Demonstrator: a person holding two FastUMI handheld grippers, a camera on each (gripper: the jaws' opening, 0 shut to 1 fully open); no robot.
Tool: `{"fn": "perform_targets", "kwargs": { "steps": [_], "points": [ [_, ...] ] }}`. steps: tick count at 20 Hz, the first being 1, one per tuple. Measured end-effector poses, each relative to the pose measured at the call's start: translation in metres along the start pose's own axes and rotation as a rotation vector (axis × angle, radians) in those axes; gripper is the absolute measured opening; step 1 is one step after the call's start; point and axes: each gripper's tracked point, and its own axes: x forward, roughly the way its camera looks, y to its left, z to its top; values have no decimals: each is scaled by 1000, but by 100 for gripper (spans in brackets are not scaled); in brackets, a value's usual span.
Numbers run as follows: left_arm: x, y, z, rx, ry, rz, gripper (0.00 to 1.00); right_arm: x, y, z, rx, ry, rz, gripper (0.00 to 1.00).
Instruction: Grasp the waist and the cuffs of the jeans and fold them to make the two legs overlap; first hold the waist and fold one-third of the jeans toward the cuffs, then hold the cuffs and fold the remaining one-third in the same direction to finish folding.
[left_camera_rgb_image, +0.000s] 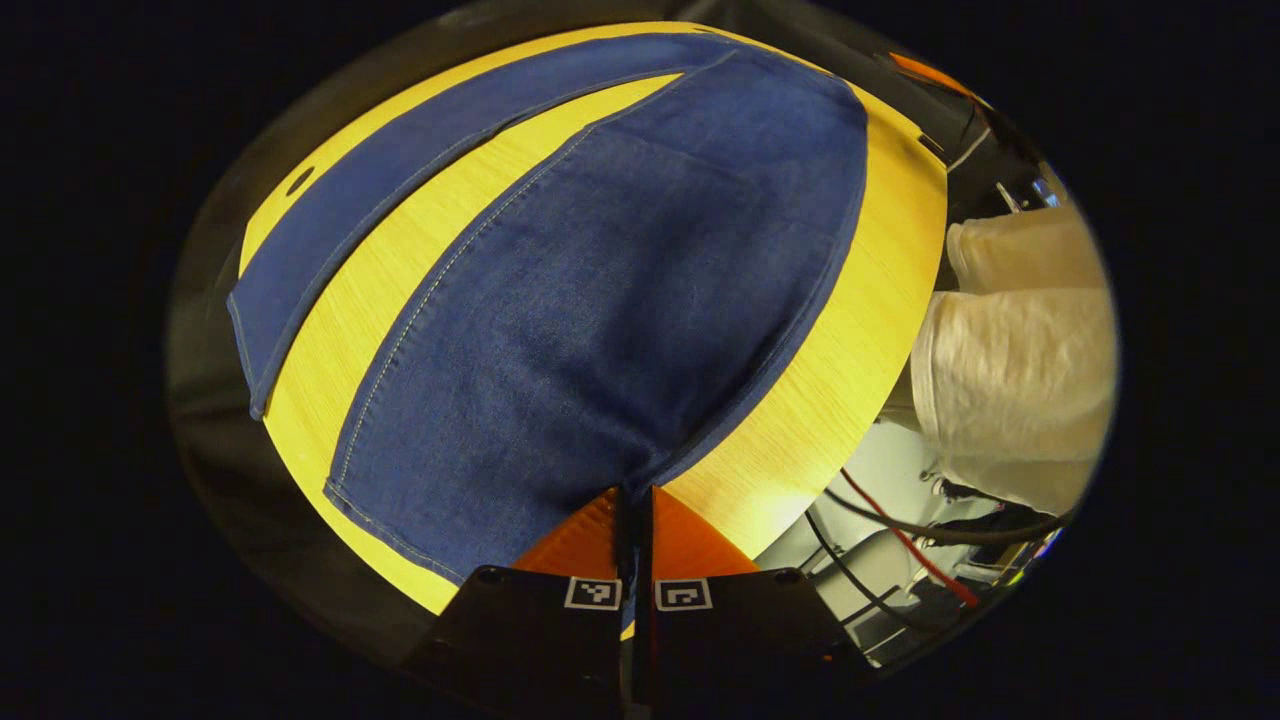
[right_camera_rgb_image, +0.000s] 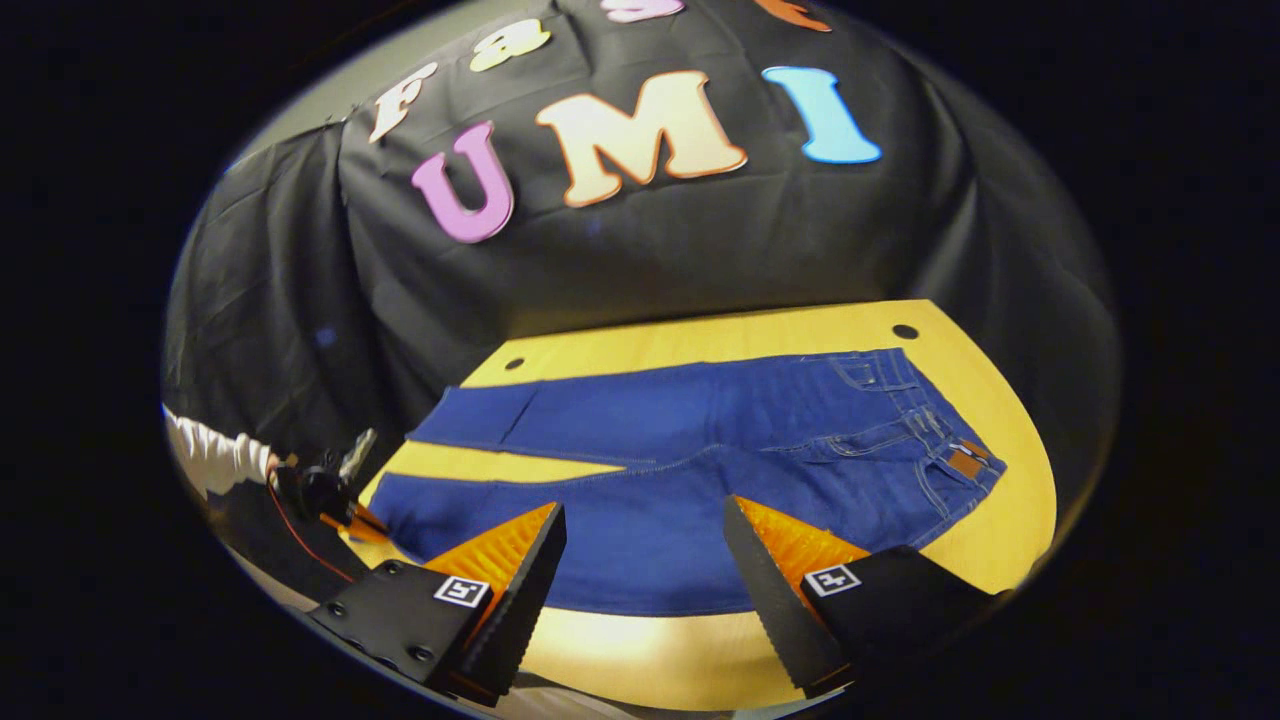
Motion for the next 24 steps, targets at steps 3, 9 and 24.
{"fn": "perform_targets", "kwargs": {
  "steps": [3,9,24],
  "points": [
    [0,3,1,-22,41,0,0,15,-32,-29,-143,134,28,98],
    [1,6,3,-58,80,6,0,21,-127,-92,-432,427,21,99],
    [0,6,4,-69,142,-47,0,37,-170,-134,-630,742,92,90]
  ]
}}
